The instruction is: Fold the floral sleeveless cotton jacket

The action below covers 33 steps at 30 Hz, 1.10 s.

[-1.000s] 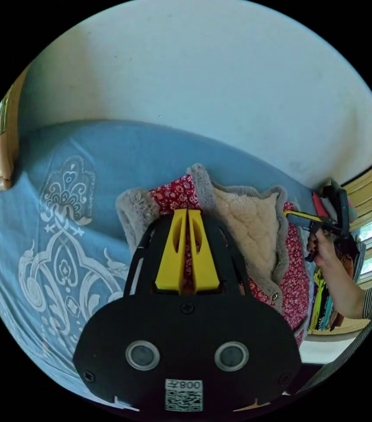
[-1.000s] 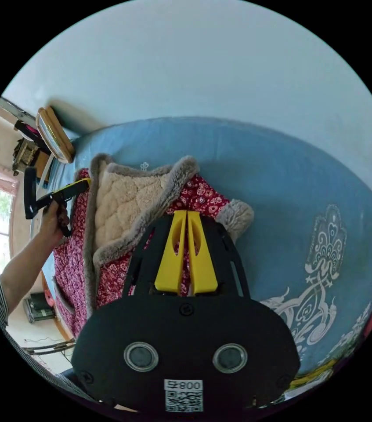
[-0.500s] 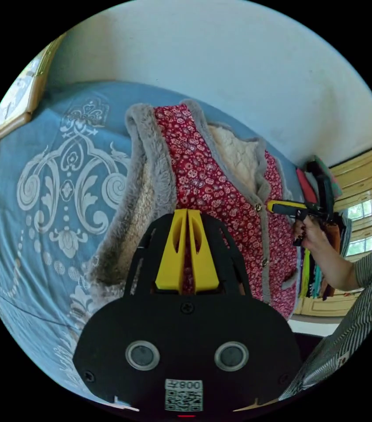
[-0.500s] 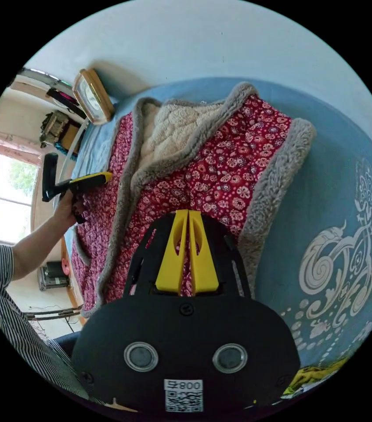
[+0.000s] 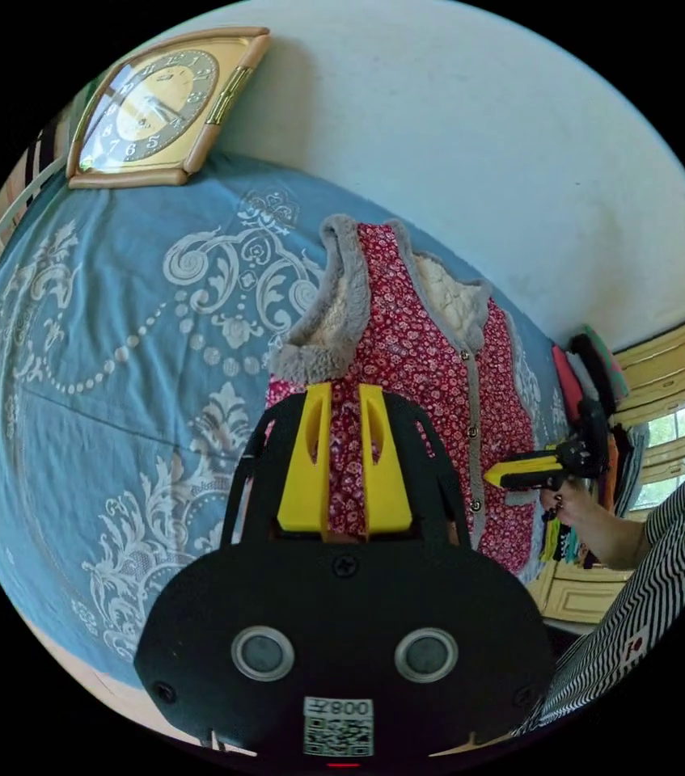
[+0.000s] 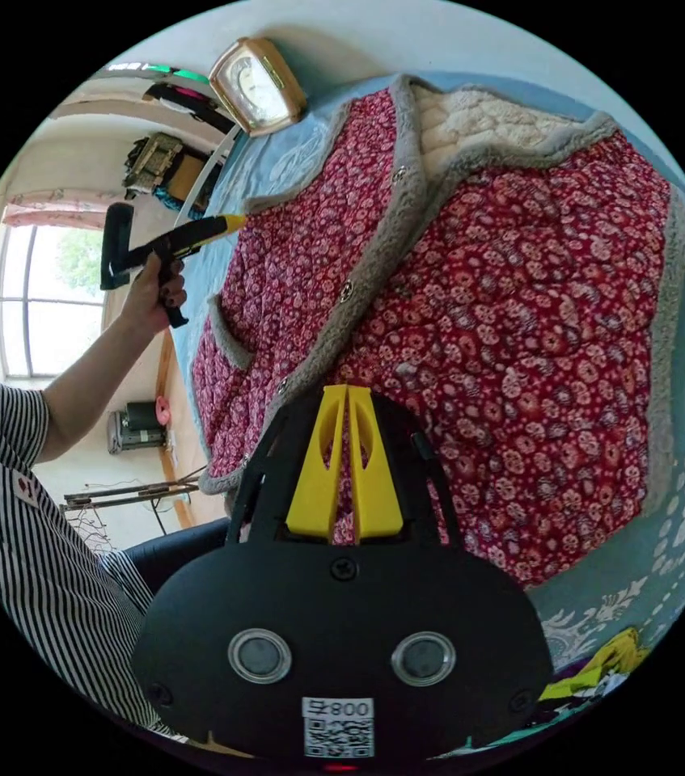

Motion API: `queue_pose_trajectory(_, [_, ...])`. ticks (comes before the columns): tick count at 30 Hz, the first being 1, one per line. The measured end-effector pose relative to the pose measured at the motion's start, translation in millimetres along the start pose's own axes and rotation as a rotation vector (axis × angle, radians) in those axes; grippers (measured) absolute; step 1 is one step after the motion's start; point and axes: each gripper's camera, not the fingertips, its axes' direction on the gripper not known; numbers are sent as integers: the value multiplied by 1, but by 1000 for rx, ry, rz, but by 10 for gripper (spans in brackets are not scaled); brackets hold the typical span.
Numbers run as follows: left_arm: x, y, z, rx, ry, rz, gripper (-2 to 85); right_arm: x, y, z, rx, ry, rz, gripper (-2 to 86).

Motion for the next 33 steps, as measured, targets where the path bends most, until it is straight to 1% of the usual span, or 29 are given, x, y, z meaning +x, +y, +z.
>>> queue_pose_trajectory(3, [13, -6, 13, -73, -99, 96, 55, -5, 2, 10, 9, -2, 28, 1])
queue_pose_trajectory(4, [13, -6, 18, -101, -129, 104, 47, -6, 3, 12, 10, -8, 37, 1])
queue_pose_trajectory(5, [12, -6, 25, -141, -199, 86, 32, -5, 3, 14, 12, -19, 50, 1])
queue_pose_trajectory(6, [9, -5, 29, -151, -204, 78, 22, -5, 4, 15, 13, -25, 56, 1])
queue_pose_trajectory(10, [-12, 4, 33, -118, -112, -50, 7, -8, 5, 21, 21, -36, 68, 1])
queue_pose_trajectory(12, [-16, 13, 29, -70, -58, -108, 4, -11, 6, 21, 24, -34, 72, 1])
queue_pose_trajectory(15, [-4, 28, 13, -8, -39, -96, 3, -24, 13, 13, 56, -4, 53, 1])
queue_pose_trajectory(17, [9, 42, 4, -8, -1, -62, 3, -38, 26, 6, 74, -23, 40, 1])
queue_pose_trajectory(19, [24, 63, -2, -42, 91, -24, 3, -50, 40, 6, 69, -45, 31, 1])
queue_pose_trajectory(21, [46, 100, 7, -161, 202, -4, 3, -64, 55, 16, 22, -81, 6, 1])
queue_pose_trajectory(22, [50, 109, 12, -198, 215, -15, 3, -73, 63, 27, -26, -104, -13, 1])
queue_pose_trajectory(24, [63, 142, 44, -377, 241, -30, 3, -83, 73, 49, -110, -132, -27, 0])
queue_pose_trajectory(25, [65, 149, 54, -427, 217, -32, 3, -88, 78, 66, -159, -122, -43, 0])
queue_pose_trajectory(26, [65, 158, 67, -456, 204, -53, 2, -90, 81, 84, -196, -52, -53, 1])
queue_pose_trajectory(27, [60, 158, 66, -412, 252, -133, 2, -90, 82, 88, -208, -49, -62, 1])
queue_pose_trajectory(28, [58, 157, 65, -407, 277, -163, 2, -89, 78, 83, -188, -80, -39, 1])
queue_pose_trajectory(30, [64, 157, 47, -340, 306, -150, 2, -91, 77, 69, -150, -110, -37, 1])
queue_pose_trajectory(31, [67, 158, 43, -333, 320, -143, 2, -95, 81, 61, -119, -118, -51, 1])
queue_pose_trajectory(33, [79, 166, 41, -366, 381, -119, 2, -101, 87, 59, -122, -123, -67, 1])
